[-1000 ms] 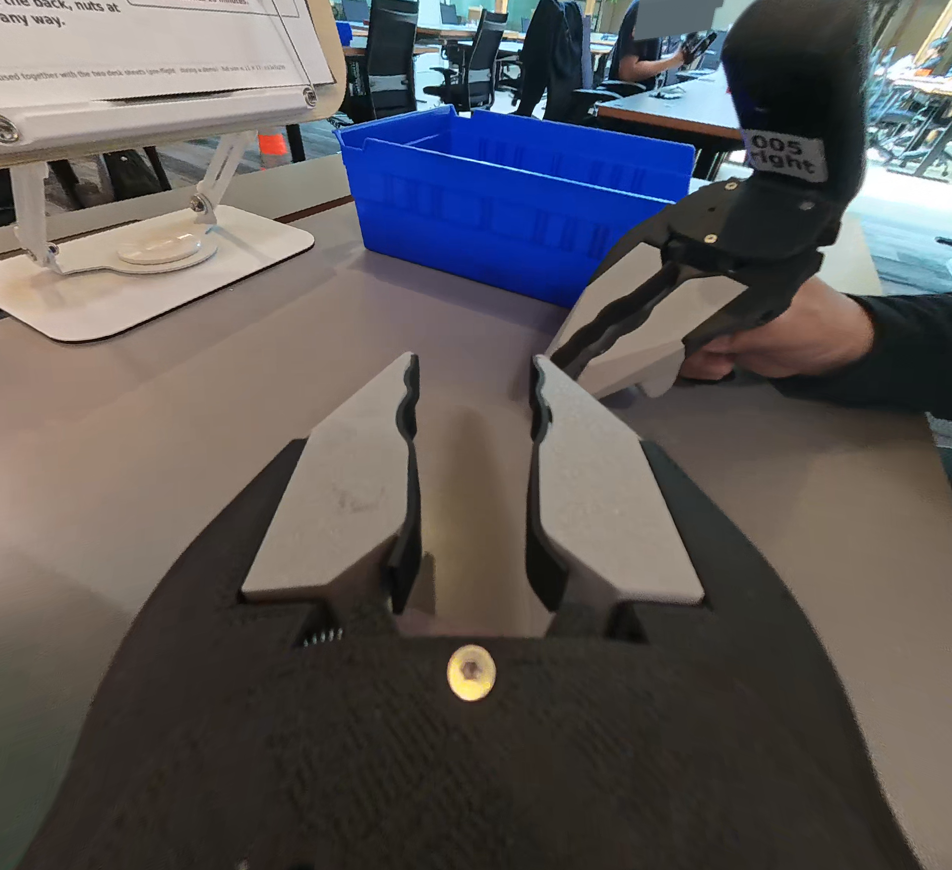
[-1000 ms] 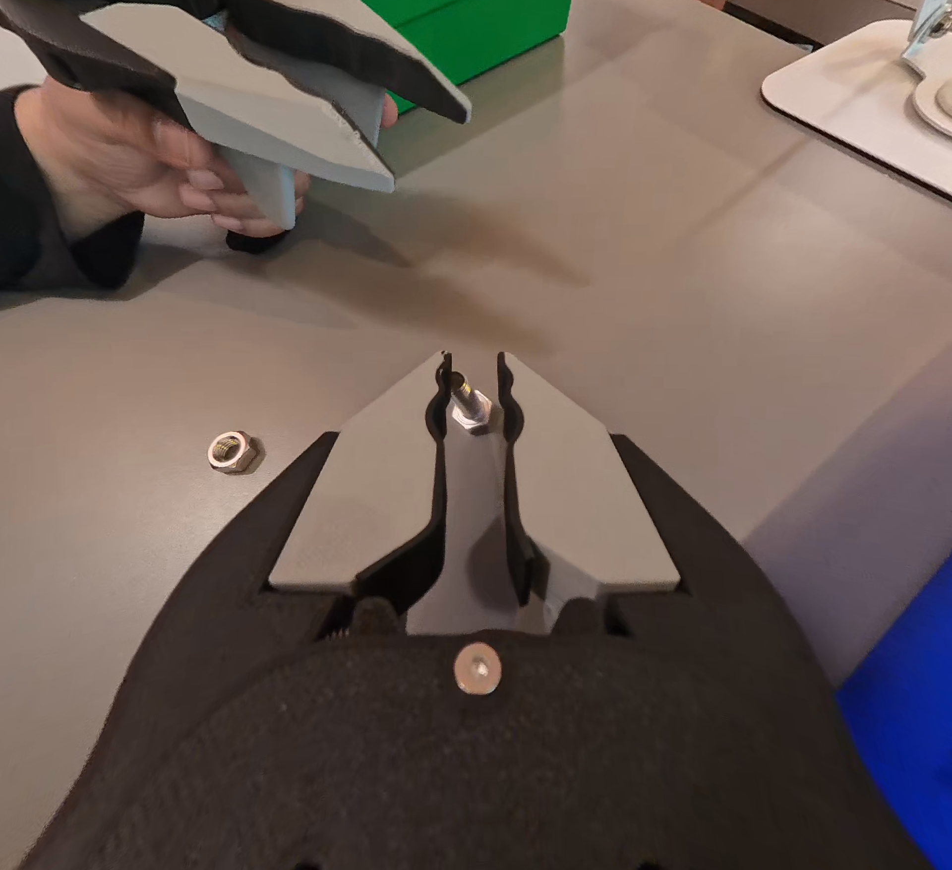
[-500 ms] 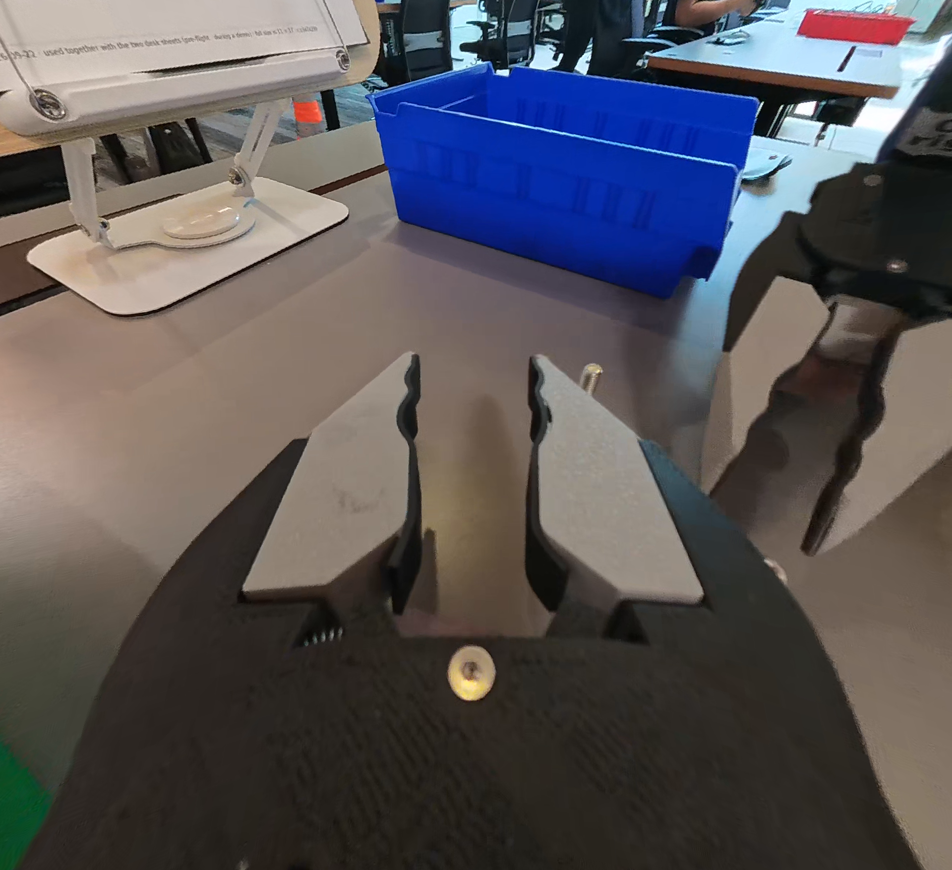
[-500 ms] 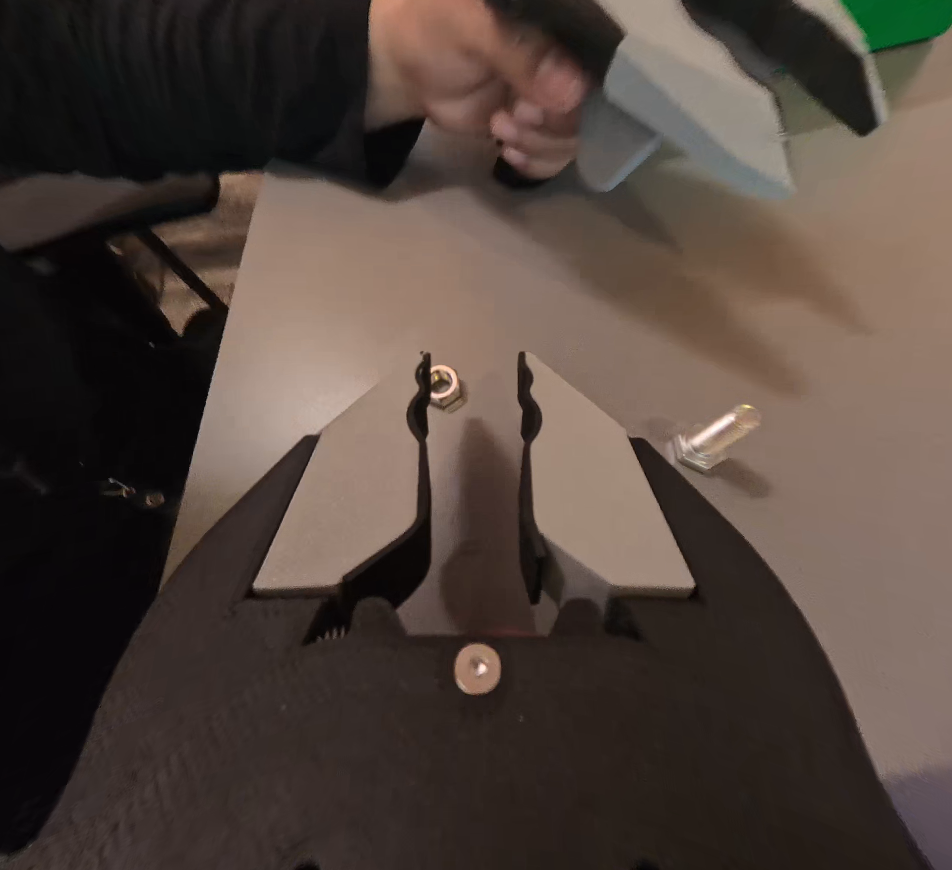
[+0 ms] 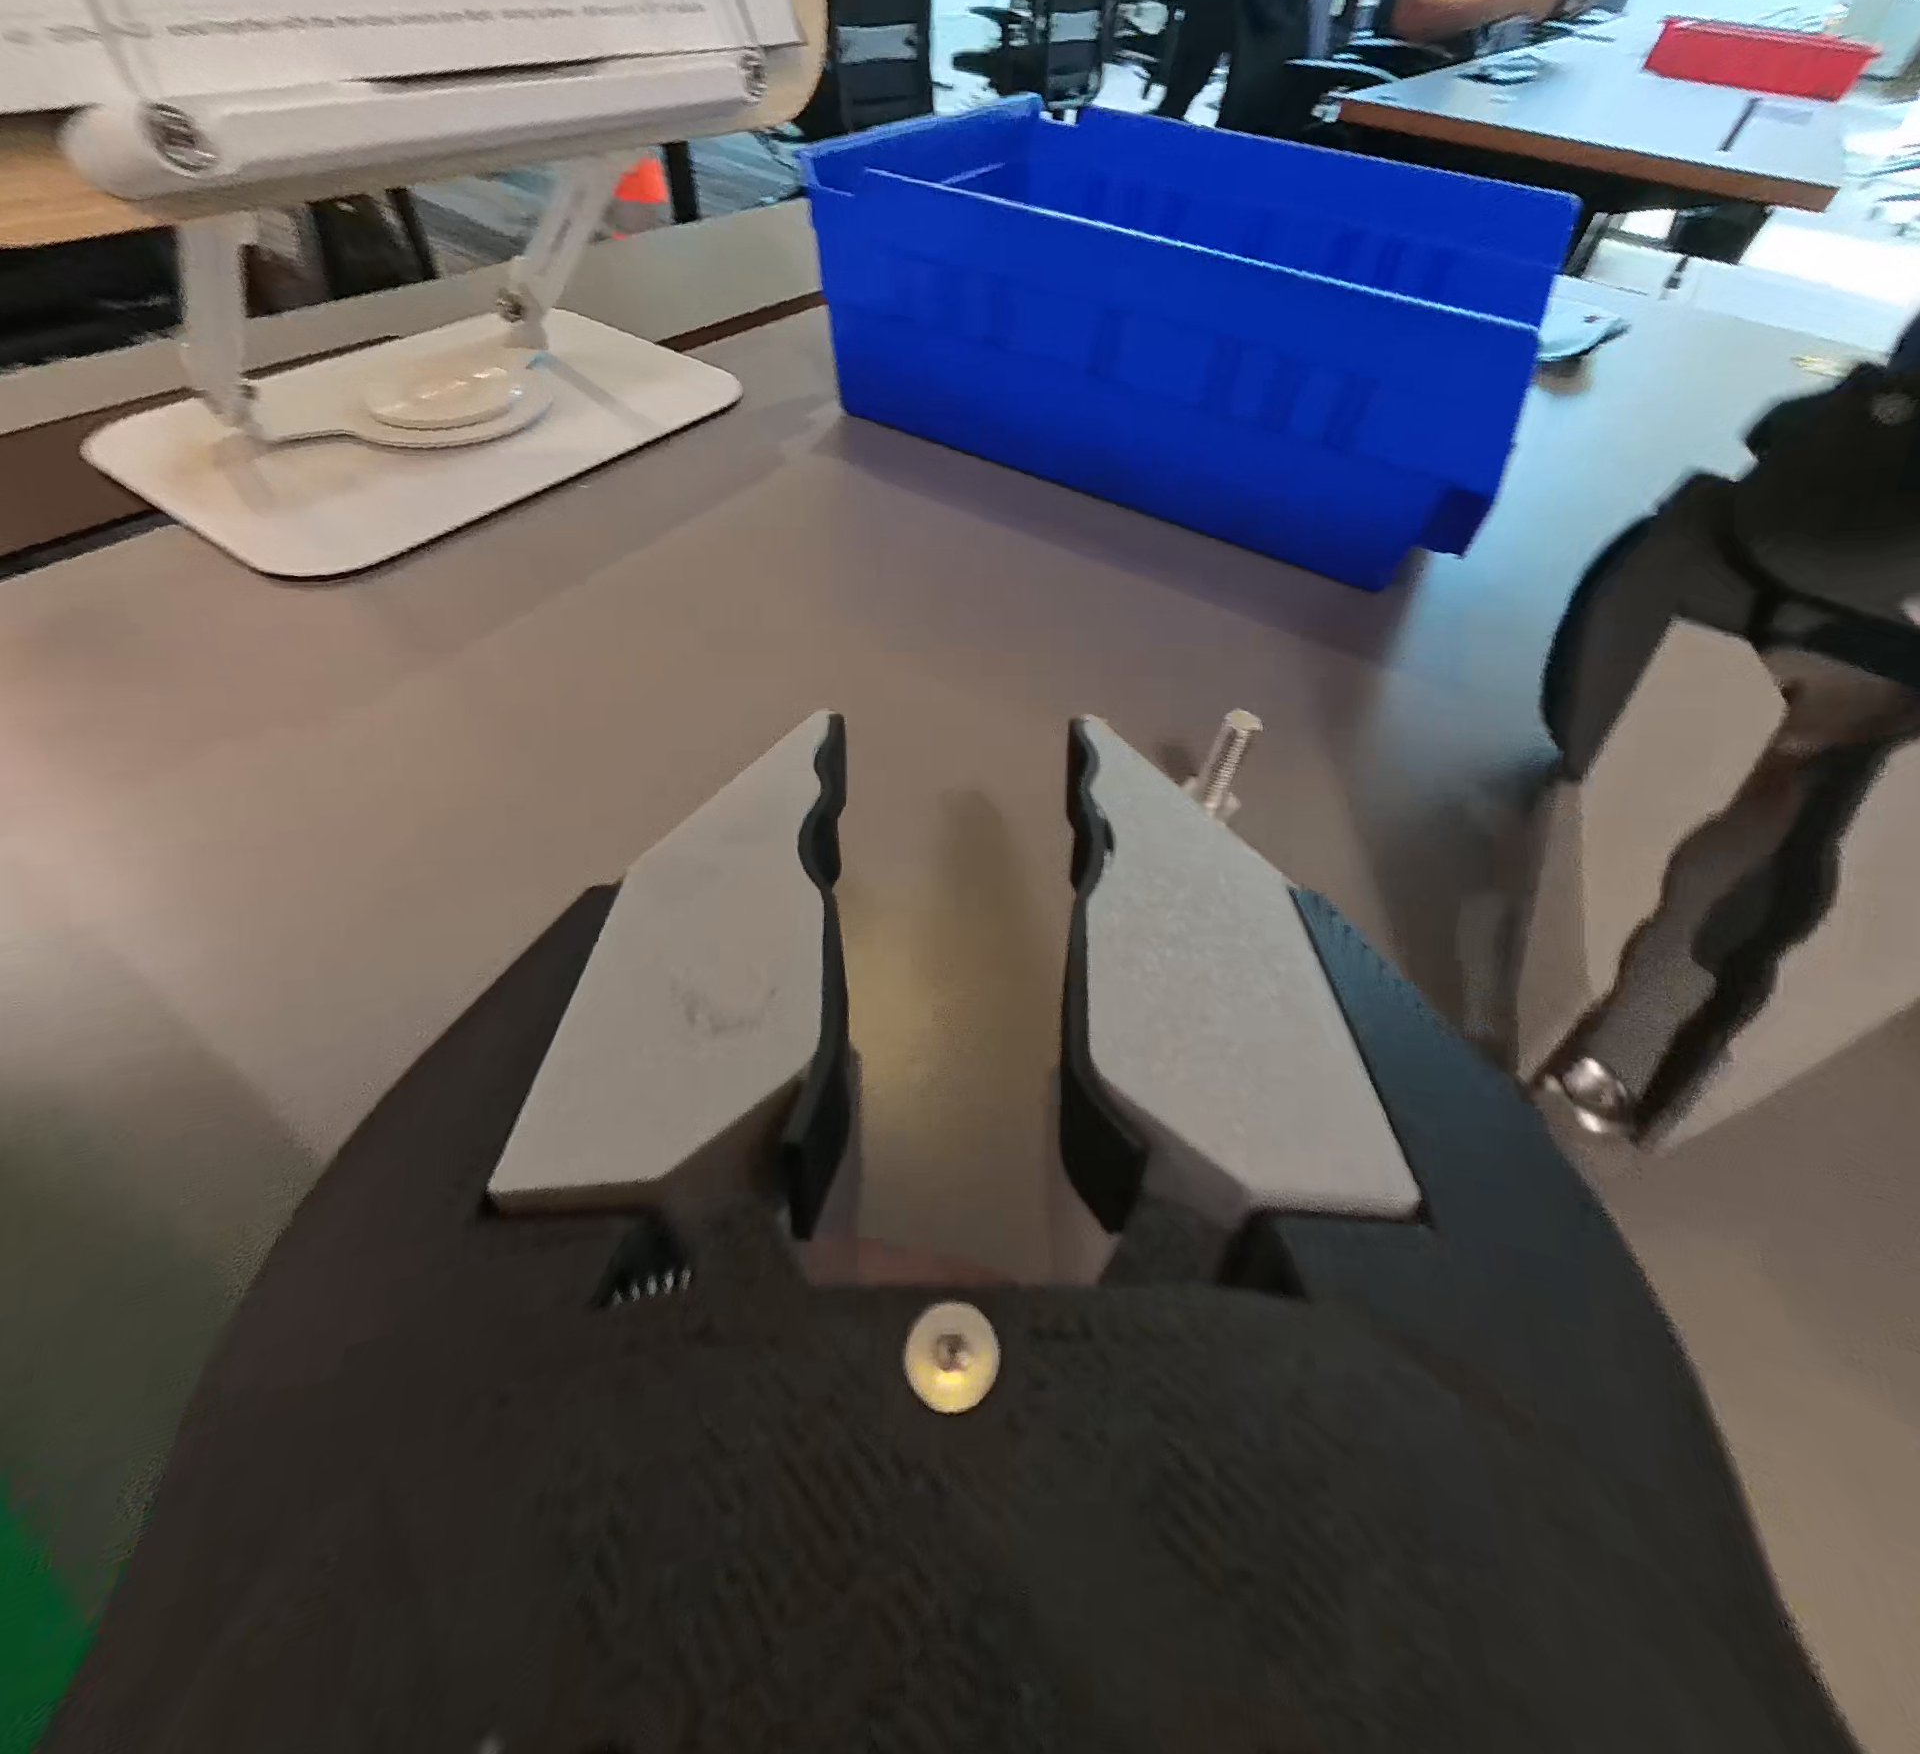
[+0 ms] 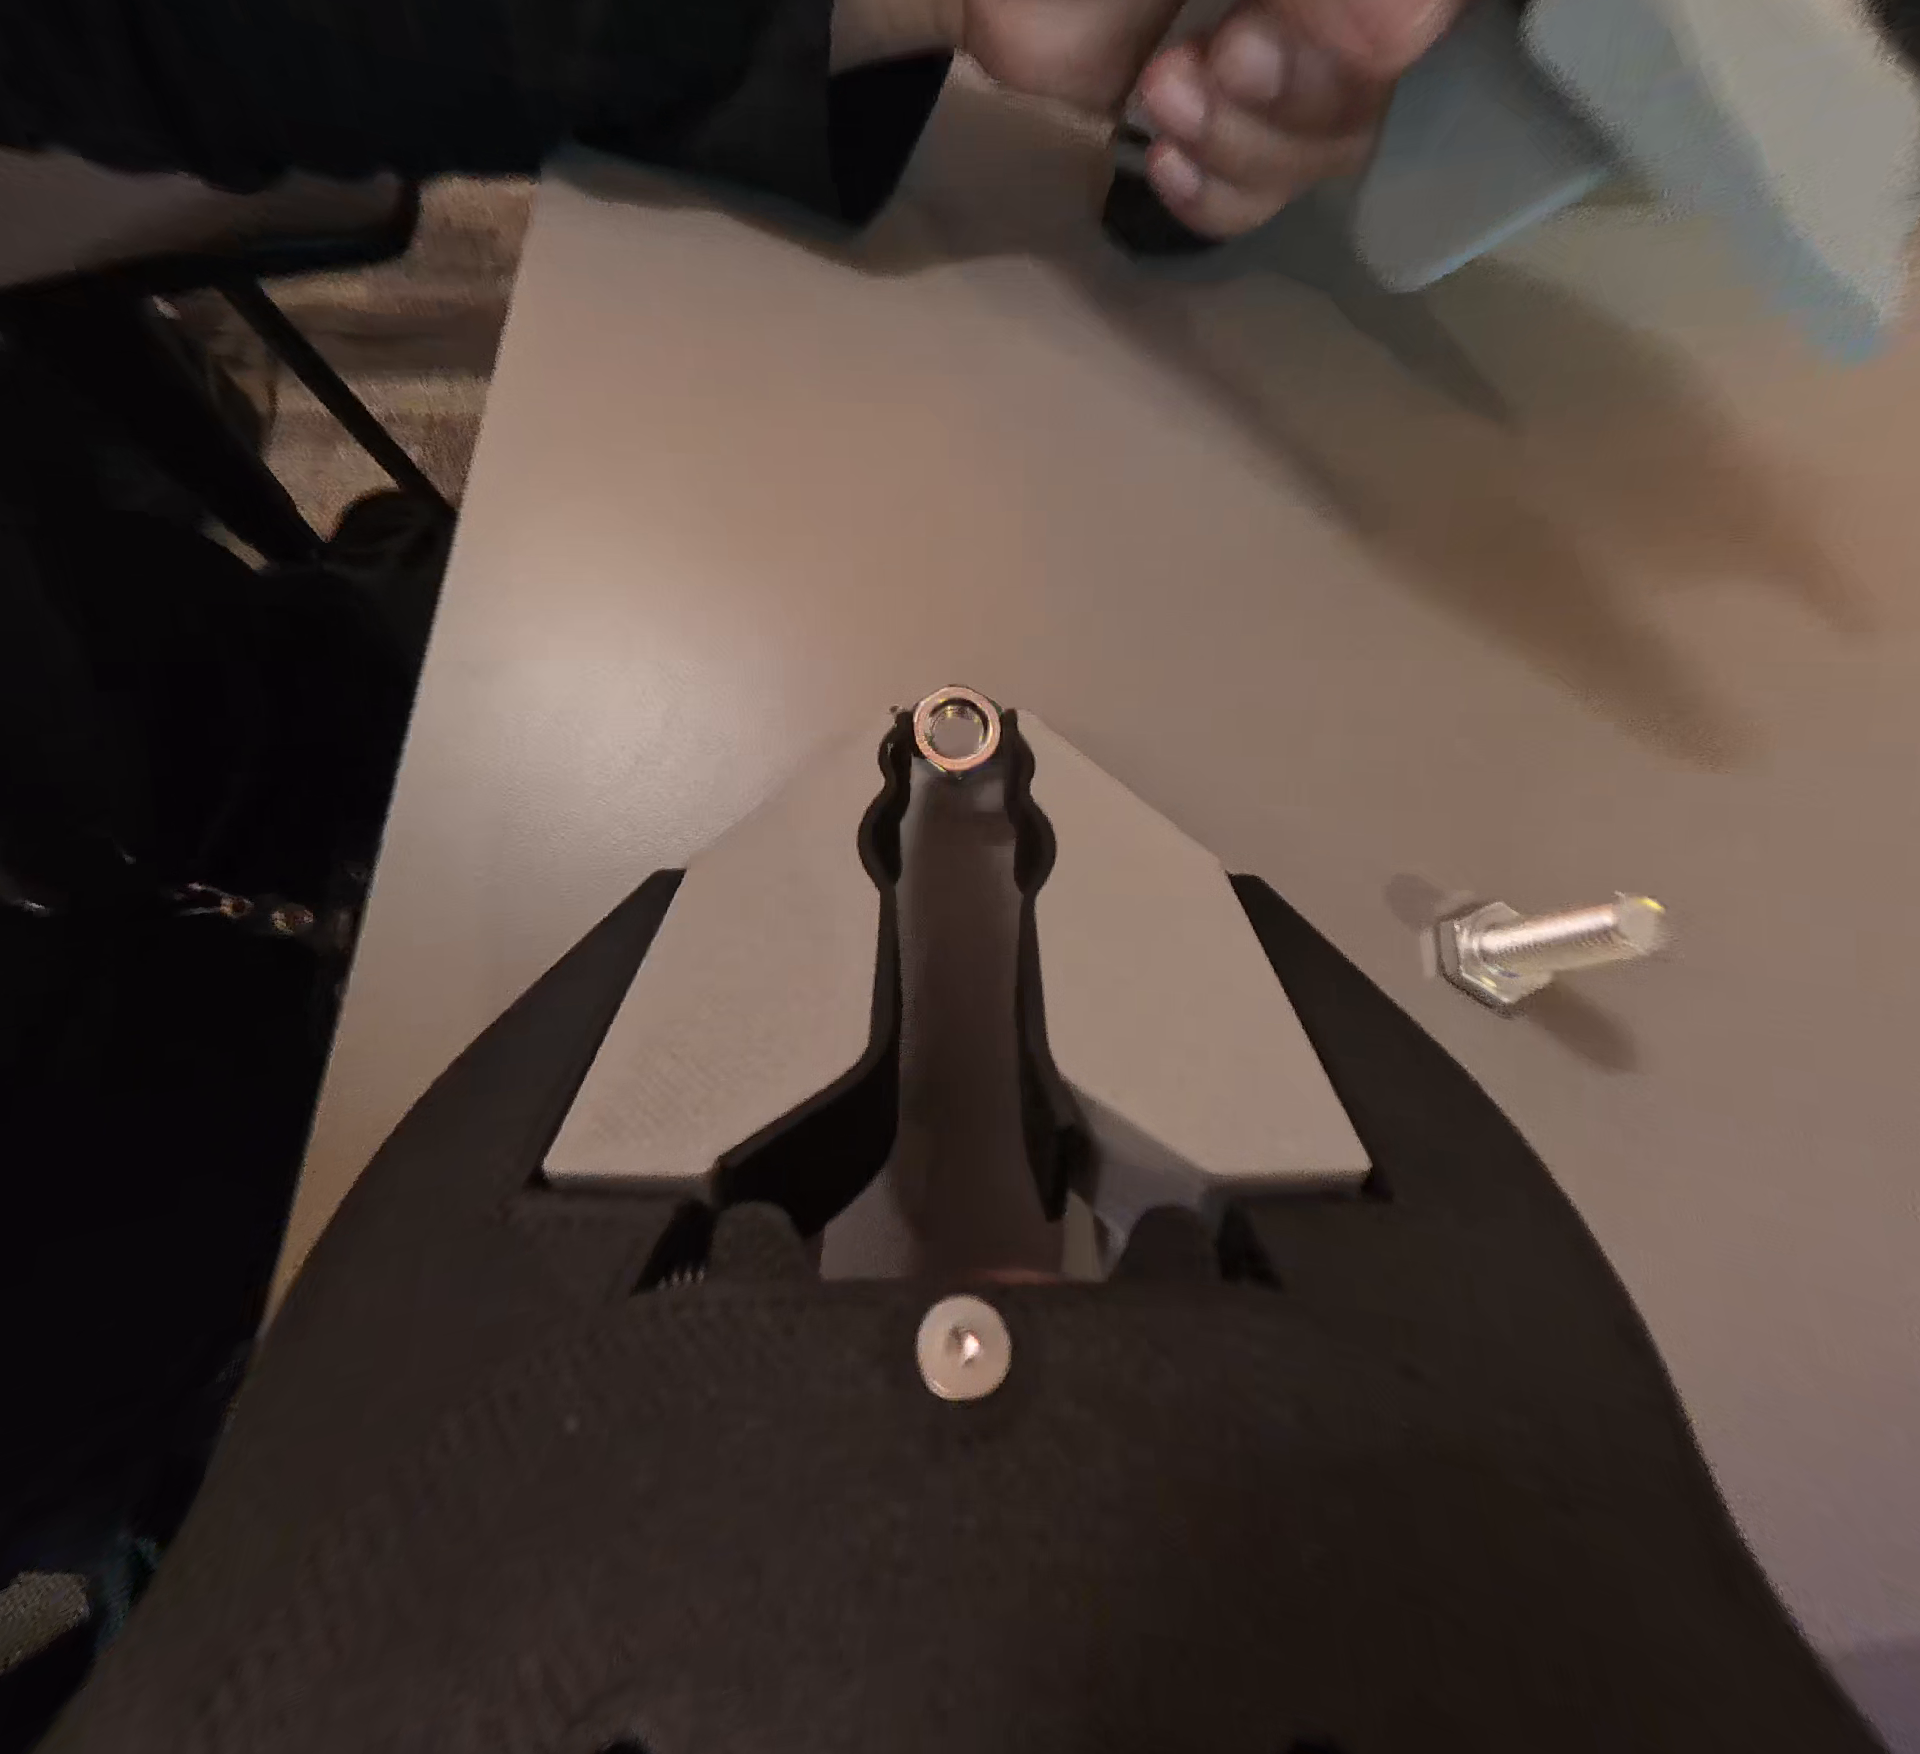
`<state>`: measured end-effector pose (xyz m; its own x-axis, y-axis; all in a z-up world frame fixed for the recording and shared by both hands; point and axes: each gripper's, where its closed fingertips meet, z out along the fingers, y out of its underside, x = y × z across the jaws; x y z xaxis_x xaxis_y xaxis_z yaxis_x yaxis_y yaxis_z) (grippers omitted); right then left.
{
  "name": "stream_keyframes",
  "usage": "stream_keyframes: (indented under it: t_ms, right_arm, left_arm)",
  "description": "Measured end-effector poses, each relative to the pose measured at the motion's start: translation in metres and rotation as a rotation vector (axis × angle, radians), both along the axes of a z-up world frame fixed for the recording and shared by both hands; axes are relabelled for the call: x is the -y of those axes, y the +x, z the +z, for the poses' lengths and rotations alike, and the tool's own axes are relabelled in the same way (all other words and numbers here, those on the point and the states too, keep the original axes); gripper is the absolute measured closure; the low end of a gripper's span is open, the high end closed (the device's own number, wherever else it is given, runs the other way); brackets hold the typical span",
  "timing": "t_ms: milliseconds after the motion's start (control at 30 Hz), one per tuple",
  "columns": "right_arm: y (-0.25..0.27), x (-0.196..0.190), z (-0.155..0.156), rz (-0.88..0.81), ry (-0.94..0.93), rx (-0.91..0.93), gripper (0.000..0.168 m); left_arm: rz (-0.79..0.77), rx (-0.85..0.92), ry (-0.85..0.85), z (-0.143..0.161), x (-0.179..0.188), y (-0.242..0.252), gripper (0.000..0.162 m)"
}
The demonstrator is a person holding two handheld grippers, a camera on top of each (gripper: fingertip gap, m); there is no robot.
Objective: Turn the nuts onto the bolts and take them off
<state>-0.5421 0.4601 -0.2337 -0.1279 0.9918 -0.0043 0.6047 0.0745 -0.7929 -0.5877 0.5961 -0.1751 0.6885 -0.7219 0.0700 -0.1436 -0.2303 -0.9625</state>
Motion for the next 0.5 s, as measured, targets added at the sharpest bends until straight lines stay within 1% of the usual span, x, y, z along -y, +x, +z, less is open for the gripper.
stream_keyframes:
  t_ms: [100, 167, 233, 300, 367, 467, 500]
  right_arm:
    - [0.01, -0.015, 0.026, -0.059, -0.036, -0.108, 0.154]
    - [0.019, -0.033, 0.052, -0.14, -0.014, -0.207, 0.154]
    - [0.03, -0.05, 0.081, -0.234, -0.003, -0.338, 0.154]
    - [0.042, -0.069, 0.101, -0.335, -0.008, -0.443, 0.154]
    - [0.053, -0.085, 0.11, -0.415, -0.011, -0.501, 0.154]
    - [0.06, -0.09, 0.118, -0.435, -0.052, -0.552, 0.154]
    - [0.061, -0.092, 0.118, -0.444, -0.057, -0.558, 0.154]
  left_arm:
    - [-0.078, -0.032, -0.02, -0.006, 0.011, 0.013, 0.121]
    - [-0.138, -0.079, -0.018, -0.01, 0.021, 0.024, 0.121]
    - [-0.176, -0.167, 0.003, -0.019, 0.027, 0.035, 0.121]
    - [-0.249, -0.227, -0.008, -0.028, 0.034, 0.049, 0.121]
    - [-0.27, -0.274, -0.051, -0.037, 0.031, 0.062, 0.12]
    - [-0.283, -0.379, -0.061, -0.051, 0.026, 0.076, 0.12]
    - [-0.287, -0.405, -0.06, -0.055, 0.025, 0.08, 0.123]
